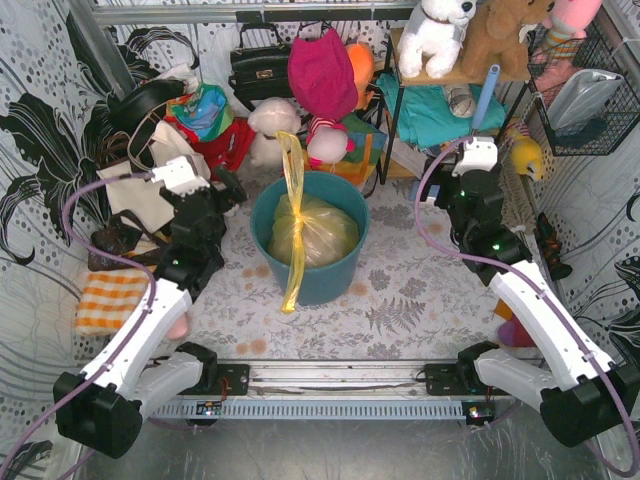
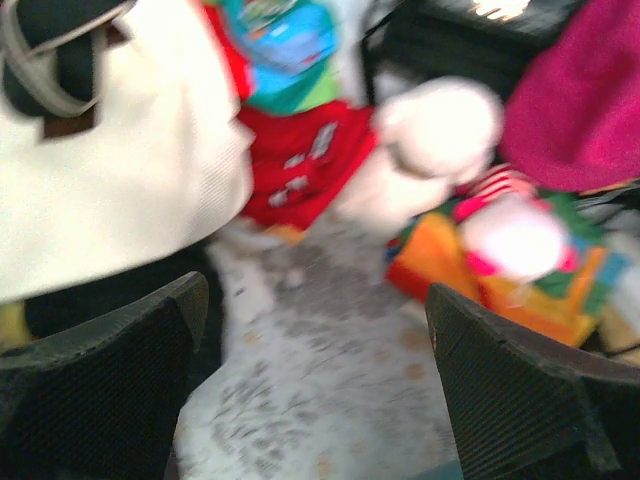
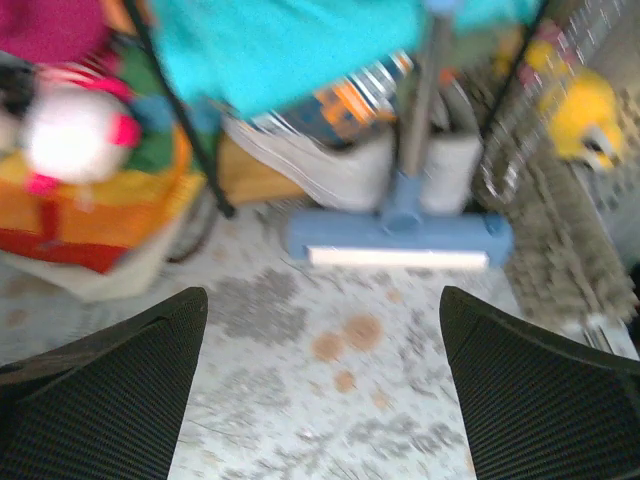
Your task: Tie the trash bag
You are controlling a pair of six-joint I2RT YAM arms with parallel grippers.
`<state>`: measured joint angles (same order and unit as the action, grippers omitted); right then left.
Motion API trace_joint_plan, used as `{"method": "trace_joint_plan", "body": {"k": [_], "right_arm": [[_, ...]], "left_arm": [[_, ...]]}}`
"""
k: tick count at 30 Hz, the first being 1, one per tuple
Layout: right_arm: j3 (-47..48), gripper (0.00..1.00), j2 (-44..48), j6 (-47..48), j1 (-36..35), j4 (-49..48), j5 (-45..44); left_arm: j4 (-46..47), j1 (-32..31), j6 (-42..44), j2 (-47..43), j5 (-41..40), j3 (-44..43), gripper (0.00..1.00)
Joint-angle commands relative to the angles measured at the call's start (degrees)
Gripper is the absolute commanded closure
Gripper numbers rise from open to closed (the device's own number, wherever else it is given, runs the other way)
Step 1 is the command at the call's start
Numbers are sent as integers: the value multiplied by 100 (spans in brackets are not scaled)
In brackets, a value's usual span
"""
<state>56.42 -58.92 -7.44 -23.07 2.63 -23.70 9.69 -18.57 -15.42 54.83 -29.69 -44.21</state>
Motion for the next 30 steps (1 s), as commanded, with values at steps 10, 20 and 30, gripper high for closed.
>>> {"method": "trace_joint_plan", "body": {"k": [10,20,30], "right_arm": [[-2492,3,-605,-184,1146,-1636,-1182],[-4025,3,-1229,446,1369,-4733,-1410],[-4613,3,-2003,1019,1380,-7119,-739]], "left_arm": [[2040,268,-107,314,-1905,2163,2],[5341,277,1249,2055,-888,3250,2],[5880,905,1162,2659,820,3221,2]]}}
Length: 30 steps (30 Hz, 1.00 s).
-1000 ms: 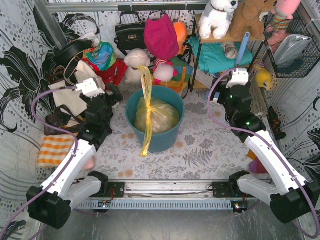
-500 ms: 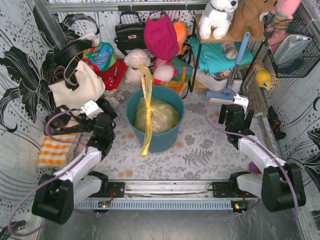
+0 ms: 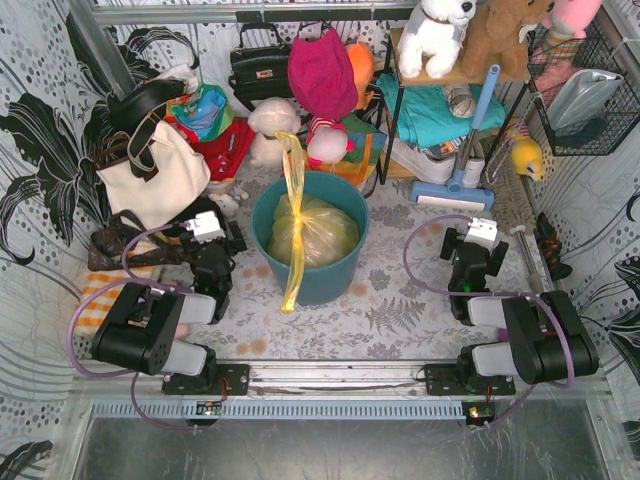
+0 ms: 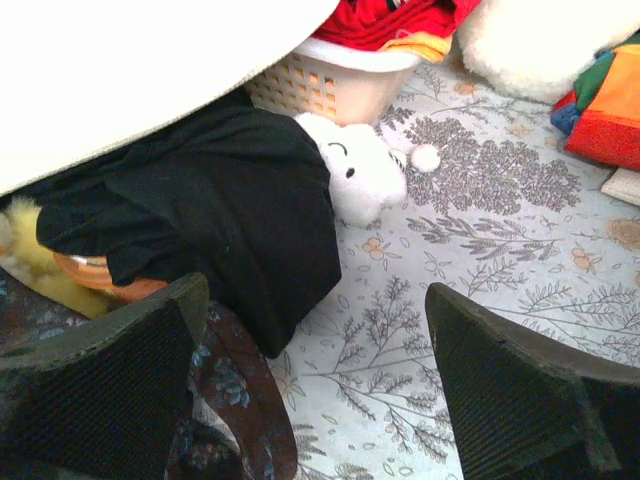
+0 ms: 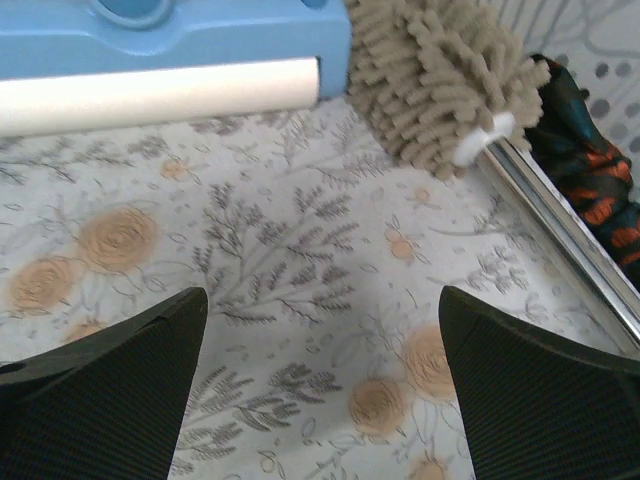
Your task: Tie the trash bag
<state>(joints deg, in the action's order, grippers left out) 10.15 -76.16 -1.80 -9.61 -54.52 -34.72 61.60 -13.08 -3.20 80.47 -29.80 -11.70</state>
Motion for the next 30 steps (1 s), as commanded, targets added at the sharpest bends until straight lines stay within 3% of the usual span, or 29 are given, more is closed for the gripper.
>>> {"method": "trace_joint_plan", "body": {"k": [1,4,6,8,11,18,22,23,25,27,30], "right_arm": [[-4,3,-458,587,44,-1771,528],[30,3,-926,892,46,-2235,909],[27,3,-816,764,53,-1925,1084],[-83,3,-888,899,66,-2305,1403],[-93,3,-854,921,98,-2145,1684],[-257,3,-890,959,112,-2514,1885],[-184,3,-1025,644,547,-2319,2572],[-165,3,-1303,696,609,-2771,2572],[13,3,-1087,585,625,-1899,2635],[-24,3,-1241,621,627,-2323,2582],[26,3,-1231,516,627,-2210,2334]], "left_arm": [[591,466,-134,98,1049,-48,2],[1078,666,-124,423,1450,36,2],[845,674,-198,342,1450,8,2],[980,675,-171,401,1440,28,2],[1008,675,-162,398,1431,34,2],[968,675,-175,380,1398,39,2],[1030,667,-163,377,1373,74,2],[1033,667,-163,374,1372,75,2],[994,667,-183,369,1391,58,2],[984,665,-182,370,1390,56,2],[976,667,-182,365,1398,58,2]]}}
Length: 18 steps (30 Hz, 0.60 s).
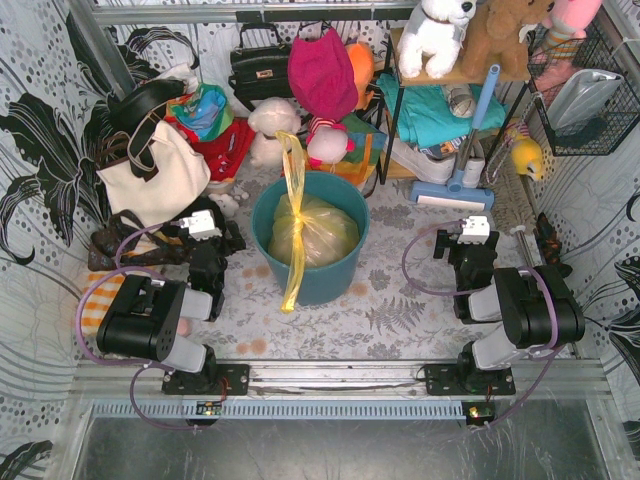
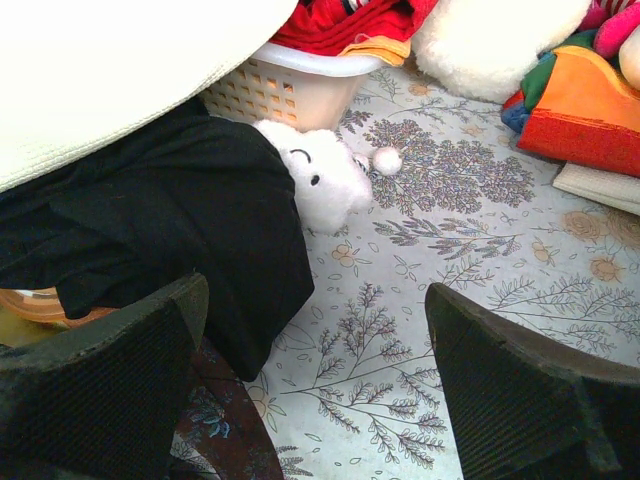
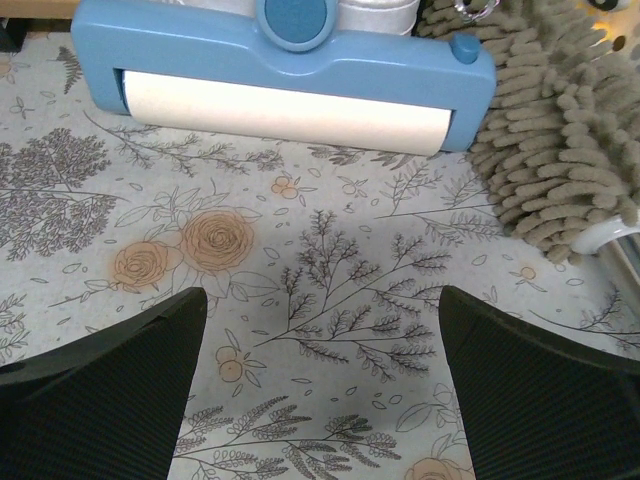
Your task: Tie the trash bag
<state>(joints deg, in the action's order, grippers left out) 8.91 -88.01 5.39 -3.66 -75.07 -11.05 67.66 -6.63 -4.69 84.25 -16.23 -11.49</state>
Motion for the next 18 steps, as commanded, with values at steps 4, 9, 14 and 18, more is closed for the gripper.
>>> {"method": "trace_joint_plan", "body": {"k": [4,9,14,18], "right_arm": [[160,3,-40,-252,32,-104,-187],[159,3,-41,-266,32,-115,-187],[160,3,-41,-258,32,-121,-196],[155,3,-39,-257,32,-120,-192]], "left_arm": [[372,28,-37,-2,41,32,2],[362,30,-40,-6,36,32,2],[349,31,-41,0,58,13,2],[344,31,-41,-2,58,13,2]]}}
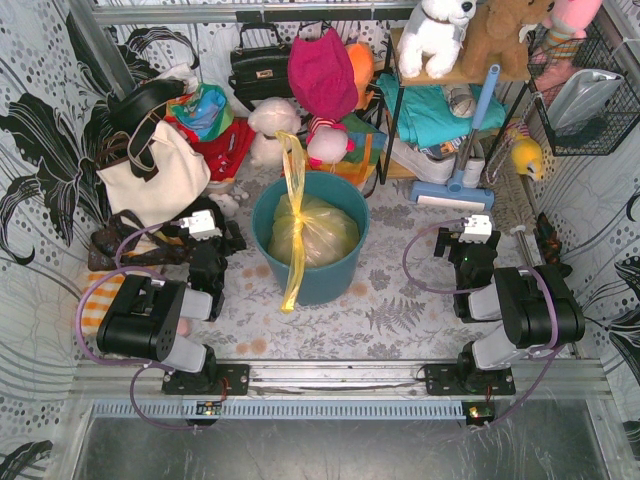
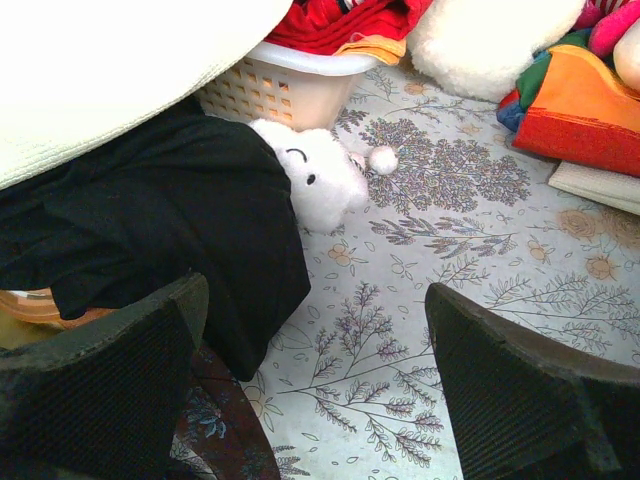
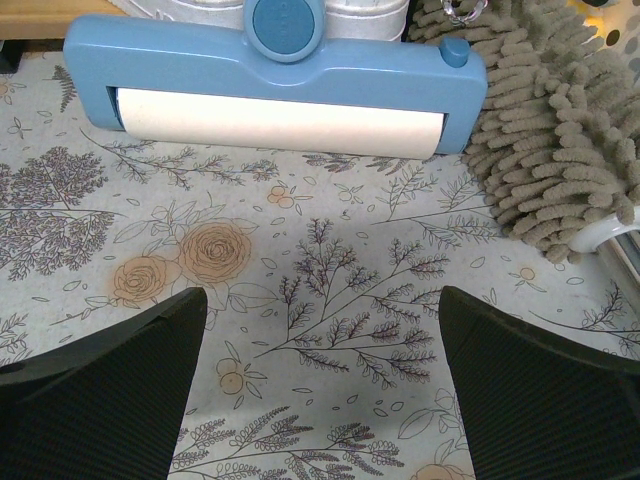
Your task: Tie the trash bag
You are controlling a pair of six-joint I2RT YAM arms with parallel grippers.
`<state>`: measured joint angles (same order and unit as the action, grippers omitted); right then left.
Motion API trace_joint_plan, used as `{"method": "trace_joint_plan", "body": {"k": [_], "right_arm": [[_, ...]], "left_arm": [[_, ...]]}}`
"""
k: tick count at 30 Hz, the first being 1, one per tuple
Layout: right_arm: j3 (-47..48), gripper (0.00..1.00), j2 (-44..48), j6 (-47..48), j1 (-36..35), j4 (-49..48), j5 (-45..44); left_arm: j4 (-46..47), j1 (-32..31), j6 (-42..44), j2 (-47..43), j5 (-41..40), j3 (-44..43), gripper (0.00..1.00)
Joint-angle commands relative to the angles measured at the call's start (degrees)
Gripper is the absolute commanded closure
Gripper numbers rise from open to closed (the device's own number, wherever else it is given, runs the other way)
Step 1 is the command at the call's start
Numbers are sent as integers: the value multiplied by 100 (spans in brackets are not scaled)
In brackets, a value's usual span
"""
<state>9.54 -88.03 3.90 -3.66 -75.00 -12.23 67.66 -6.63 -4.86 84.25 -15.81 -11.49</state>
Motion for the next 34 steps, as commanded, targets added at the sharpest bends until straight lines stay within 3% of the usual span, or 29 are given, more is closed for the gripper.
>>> {"method": "trace_joint_plan", "body": {"k": [1,34], "right_arm": [[93,3,-39,-111,32,-121,-77],[95,3,-39,-109,32,-128,-69]], "left_arm": [[344,31,-28,-6,17,15,2],[346,66,-15,0,83,14,2]]}}
